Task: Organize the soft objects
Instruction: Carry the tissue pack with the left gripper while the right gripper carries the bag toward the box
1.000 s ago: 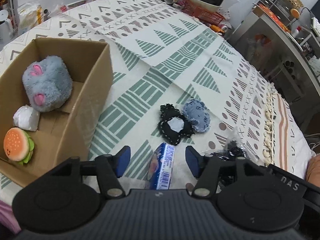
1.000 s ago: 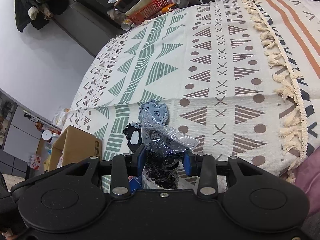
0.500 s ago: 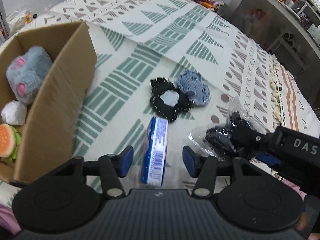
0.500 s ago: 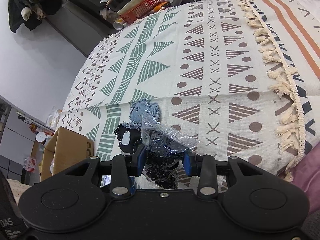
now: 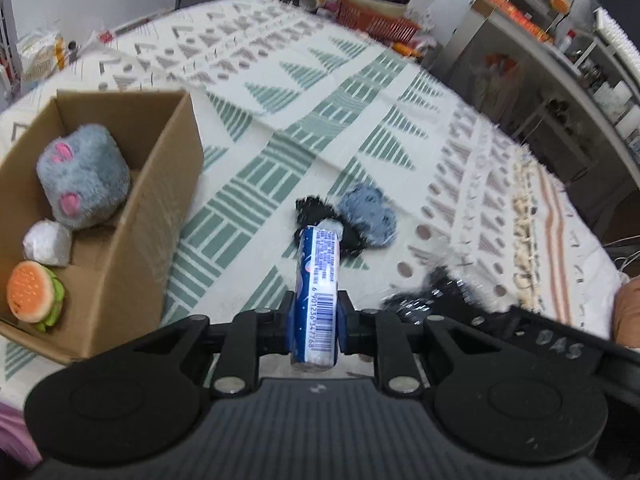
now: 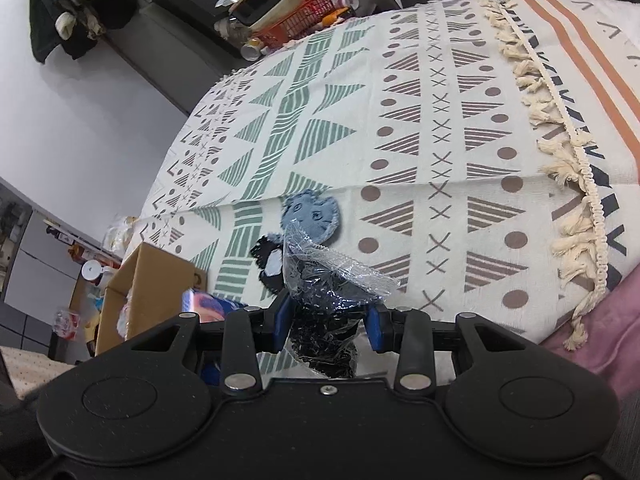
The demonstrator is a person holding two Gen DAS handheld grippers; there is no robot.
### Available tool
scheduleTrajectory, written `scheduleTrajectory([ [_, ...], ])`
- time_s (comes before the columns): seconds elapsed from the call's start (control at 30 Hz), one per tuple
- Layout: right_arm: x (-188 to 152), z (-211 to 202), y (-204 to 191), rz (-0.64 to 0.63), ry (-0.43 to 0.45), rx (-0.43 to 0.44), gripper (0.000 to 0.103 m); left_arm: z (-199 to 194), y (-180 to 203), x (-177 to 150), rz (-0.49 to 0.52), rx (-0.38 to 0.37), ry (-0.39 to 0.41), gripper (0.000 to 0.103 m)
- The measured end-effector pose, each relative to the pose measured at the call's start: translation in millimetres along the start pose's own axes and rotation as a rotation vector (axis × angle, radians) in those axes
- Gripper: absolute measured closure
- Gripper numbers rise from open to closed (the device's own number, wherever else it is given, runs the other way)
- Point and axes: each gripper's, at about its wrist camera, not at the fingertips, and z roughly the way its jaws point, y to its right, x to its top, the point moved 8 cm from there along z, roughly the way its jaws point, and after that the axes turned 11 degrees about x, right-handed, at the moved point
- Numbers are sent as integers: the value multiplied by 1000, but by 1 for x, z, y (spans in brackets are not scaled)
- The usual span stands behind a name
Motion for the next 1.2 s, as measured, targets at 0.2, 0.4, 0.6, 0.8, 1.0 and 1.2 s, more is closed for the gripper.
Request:
scheduleTrajectory([
  [0.2, -1, -8, -13, -30, 17, -6, 66, -21, -7, 7, -17, -23, 37, 84],
  [0.4, 5, -20, -34, -71, 50, 4, 66, -39, -18, 18, -34, -38, 92, 84],
  [0.6, 10, -24, -58, -109, 69, 17, 66, -53, -34, 27, -63, -47, 131, 84],
  [0.8, 11, -23, -82, -138, 84, 37, 66, -63, -51, 38, -97, -56, 162, 84],
  [1.0, 11, -14, -101, -157, 84, 51, 66, -61, -74, 45, -152, -61, 158, 84],
  [1.2, 10, -1, -119, -168, 82, 68, 66, -53, -104, 53, -203, -15, 156, 84],
])
